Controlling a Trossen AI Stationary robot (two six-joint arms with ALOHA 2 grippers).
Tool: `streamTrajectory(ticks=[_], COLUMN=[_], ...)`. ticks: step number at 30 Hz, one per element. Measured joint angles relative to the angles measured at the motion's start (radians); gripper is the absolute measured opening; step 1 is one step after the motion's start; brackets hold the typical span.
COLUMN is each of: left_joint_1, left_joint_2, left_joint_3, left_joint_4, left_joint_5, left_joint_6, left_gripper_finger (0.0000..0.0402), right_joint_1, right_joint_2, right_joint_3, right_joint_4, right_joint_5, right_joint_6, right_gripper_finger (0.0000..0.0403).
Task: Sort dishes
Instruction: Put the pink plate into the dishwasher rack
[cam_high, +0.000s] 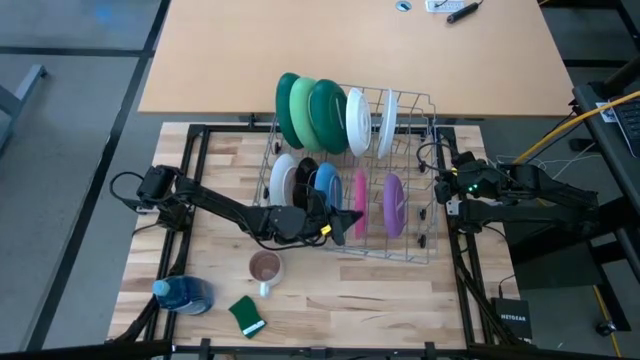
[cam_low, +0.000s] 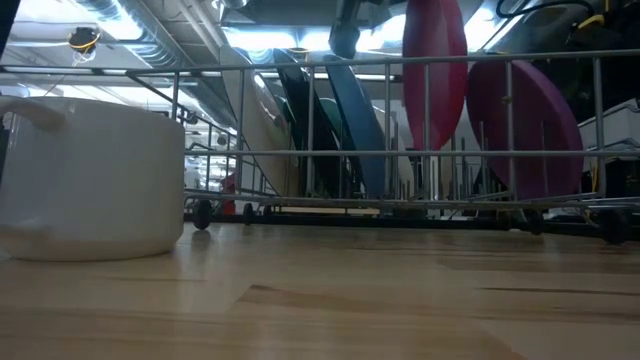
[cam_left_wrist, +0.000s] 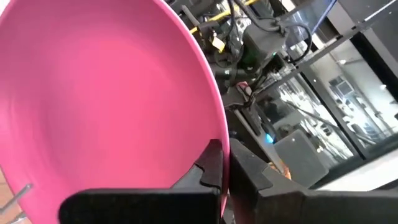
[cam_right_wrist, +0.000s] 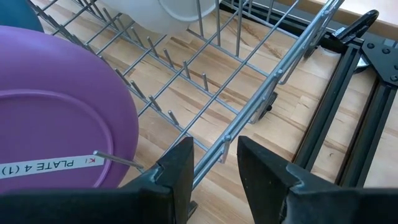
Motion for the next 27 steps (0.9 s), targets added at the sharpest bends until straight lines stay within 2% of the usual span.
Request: streamTrajectory(ticks=[8,27], left_joint_1=[0.009,0.061], left_joint_2=[0.0,-0.001], left_joint_3=[0.0,-0.002], left_joint_4=[-0.008,-0.032], left_joint_5=[0.022,0.034], left_joint_6=[-0.001,-0.132], left_gripper_finger=[0.0,0.0], right_joint_1=[0.0,0.0], right_joint_2=[0.0,0.0], right_joint_3=[0.0,0.0], right_joint_4=[0.0,0.002], right_joint_5=[0.0,0.019], right_joint_6=[0.0,-0.025], right_gripper_finger=[0.0127,0.0127])
